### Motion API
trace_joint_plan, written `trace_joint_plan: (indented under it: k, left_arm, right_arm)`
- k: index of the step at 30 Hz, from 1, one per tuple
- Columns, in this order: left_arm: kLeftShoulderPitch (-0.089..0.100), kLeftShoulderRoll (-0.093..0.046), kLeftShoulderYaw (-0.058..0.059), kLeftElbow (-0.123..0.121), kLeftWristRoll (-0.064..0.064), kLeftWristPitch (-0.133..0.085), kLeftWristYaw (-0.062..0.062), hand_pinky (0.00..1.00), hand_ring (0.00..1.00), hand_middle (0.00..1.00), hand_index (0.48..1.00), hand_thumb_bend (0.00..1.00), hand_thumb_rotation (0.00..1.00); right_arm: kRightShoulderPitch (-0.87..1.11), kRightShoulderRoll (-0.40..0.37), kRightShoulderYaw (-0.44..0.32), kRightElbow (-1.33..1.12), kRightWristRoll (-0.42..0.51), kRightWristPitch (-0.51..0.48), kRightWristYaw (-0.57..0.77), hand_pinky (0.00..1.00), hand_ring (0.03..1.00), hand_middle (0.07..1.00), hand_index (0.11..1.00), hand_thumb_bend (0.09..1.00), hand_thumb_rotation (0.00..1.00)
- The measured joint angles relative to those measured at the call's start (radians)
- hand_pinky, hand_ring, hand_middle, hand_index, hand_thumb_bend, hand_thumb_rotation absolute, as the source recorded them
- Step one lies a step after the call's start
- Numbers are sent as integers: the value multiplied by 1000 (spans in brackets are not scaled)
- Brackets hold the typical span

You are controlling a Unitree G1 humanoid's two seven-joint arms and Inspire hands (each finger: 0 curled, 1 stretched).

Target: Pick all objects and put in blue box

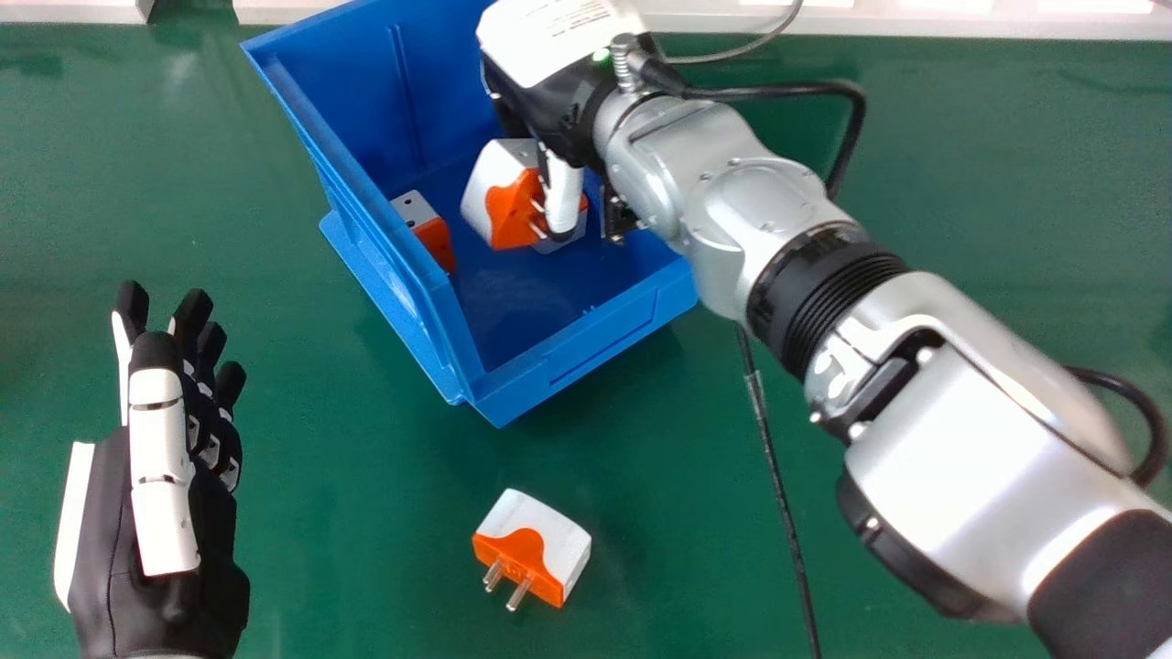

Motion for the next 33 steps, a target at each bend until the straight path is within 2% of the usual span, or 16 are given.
trace_joint_plan:
  k: [3,4,5,7,8,10,12,14,16,18,26,30,33]
  left_arm:
    - [-1,-4,-2,0,0,0,0,1000,1000,975,1000,396,1000]
    - [-1,-4,-2,0,0,-1,-1,1000,1000,974,1000,396,1000]
    - [-1,-5,-2,0,1,-2,0,1000,1000,971,1000,398,1000]
    - [-1,-8,-2,0,7,-6,4,1000,1000,966,1000,403,1000]
    - [-2,-11,-2,0,8,-6,7,1000,1000,967,1000,408,1000]
    - [-2,-13,-3,0,8,-6,13,1000,1000,969,1000,410,1000]
    - [-5,-13,-4,0,7,-6,14,1000,1000,975,1000,405,1000]
    - [-8,-13,-5,0,6,-6,14,1000,1000,978,1000,403,1000]
    - [-14,-13,-6,1,4,-6,14,1000,1000,976,1000,393,994]
    - [-20,-13,-6,3,4,-6,15,1000,1000,976,1000,390,998]
    - [-34,-13,-6,13,10,-6,17,1000,1000,975,1000,412,1000]
    - [-42,-13,-7,17,14,-6,20,1000,1000,971,1000,415,1000]
    - [-49,-13,-7,19,15,-6,23,1000,1000,970,1000,416,1000]
  right_arm:
    - [11,5,-3,0,13,3,-33,124,193,469,485,526,0]
    - [17,5,-6,0,17,1,-47,166,244,471,485,525,0]
    - [24,3,-7,0,22,-6,-65,287,380,491,476,520,2]
    - [39,-4,0,-3,21,-28,-91,498,592,641,490,502,121]
    - [45,-6,5,-3,18,-35,-98,559,654,704,611,502,293]
    - [54,-11,17,-4,11,-46,-108,636,728,777,731,513,458]
    - [60,-17,21,-10,10,-55,-117,705,812,860,832,533,555]
    - [65,-25,23,-21,10,-69,-127,765,880,926,894,553,615]
    - [67,-32,28,-33,7,-72,-141,807,927,968,936,551,644]
    - [67,-38,34,-36,3,-82,-159,812,941,981,951,546,626]
    - [81,-44,37,-43,4,-99,-187,901,996,1000,986,533,660]
    - [86,-46,37,-47,4,-99,-194,886,990,1000,974,512,645]
    - [98,-60,31,-73,9,-101,-205,855,971,996,960,493,595]
